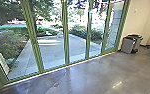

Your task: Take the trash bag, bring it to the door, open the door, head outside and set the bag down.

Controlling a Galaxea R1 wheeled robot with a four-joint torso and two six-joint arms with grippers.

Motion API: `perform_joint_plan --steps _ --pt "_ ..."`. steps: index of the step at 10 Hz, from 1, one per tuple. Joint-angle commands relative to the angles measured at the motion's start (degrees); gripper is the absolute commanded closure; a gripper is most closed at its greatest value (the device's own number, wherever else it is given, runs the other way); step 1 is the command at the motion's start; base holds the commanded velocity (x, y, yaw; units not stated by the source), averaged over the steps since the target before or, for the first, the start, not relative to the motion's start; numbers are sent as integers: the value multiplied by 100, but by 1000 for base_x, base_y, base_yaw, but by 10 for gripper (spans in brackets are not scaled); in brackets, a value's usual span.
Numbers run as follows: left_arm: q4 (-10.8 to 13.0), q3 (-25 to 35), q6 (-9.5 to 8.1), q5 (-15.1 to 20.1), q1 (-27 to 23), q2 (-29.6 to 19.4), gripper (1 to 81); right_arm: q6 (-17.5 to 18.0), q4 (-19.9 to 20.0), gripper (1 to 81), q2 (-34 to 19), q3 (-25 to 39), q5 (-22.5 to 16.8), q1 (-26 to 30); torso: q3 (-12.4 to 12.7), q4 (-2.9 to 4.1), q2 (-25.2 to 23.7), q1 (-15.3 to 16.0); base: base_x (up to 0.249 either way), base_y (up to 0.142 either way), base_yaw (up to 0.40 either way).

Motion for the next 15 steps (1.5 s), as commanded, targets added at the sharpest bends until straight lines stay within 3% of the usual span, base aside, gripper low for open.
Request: perform_joint_plan --steps 1,15 --pt "26 -22 48 448 -266 -29 811 -21 -50 10 38 21 -329 211 0 0 0 0 0 0 -302" --pt "26 -22 48 448 -257 -29 811 -21 -50 10 29 12 -329 194 0 0 0 0 0 0 -271"
